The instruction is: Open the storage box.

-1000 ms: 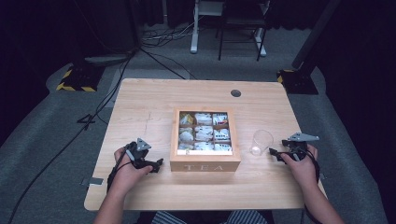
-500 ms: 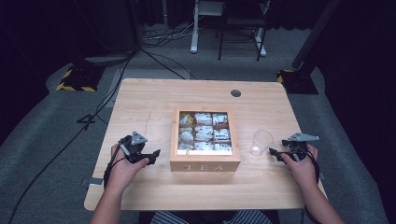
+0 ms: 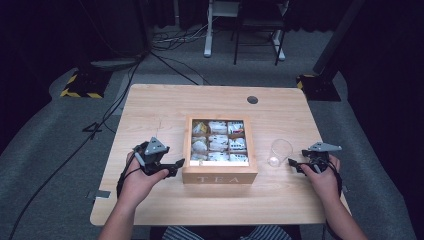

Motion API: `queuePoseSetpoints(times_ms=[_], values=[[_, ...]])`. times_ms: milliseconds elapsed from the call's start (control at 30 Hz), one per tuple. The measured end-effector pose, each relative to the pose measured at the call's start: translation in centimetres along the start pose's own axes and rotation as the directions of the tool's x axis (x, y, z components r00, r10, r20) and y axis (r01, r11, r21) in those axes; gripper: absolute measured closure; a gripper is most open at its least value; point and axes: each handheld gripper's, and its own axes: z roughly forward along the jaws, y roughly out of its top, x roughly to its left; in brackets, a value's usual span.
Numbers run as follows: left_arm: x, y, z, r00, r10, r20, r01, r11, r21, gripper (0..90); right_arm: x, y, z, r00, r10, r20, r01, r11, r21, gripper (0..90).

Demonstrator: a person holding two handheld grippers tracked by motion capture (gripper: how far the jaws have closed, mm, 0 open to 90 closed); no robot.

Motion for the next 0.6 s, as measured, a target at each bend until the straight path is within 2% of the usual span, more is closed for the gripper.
queuePoseSetpoints(times_ms=[67,267,433,500,600], values=[[-1.0,0.2,0.0,0.9994,0.012,0.031,-0.012,0.9999,-0.009,27.9,0.0,0.0,0.0,1.0000,0.000,0.000,0.000,1.000,0.000,22.9],[-2.5,-0.2,0.2,0.9970,0.039,0.067,-0.038,0.9992,-0.015,26.6,0.0,0.0,0.0,1.0000,0.000,0.000,0.000,1.000,0.000,22.9],[-2.8,-1.0,1.0,0.9963,0.081,0.028,-0.082,0.9960,0.035,26.1,0.0,0.0,0.0,1.0000,0.000,0.000,0.000,1.000,0.000,22.9],[-2.9,-1.3,1.2,0.9971,0.067,0.036,-0.069,0.9967,0.042,26.2,0.0,0.0,0.0,1.0000,0.000,0.000,0.000,1.000,0.000,22.9],[-2.9,-1.4,1.4,0.9969,0.070,0.037,-0.071,0.9961,0.052,26.7,0.0,0.0,0.0,1.0000,0.000,0.000,0.000,1.000,0.000,22.9]])
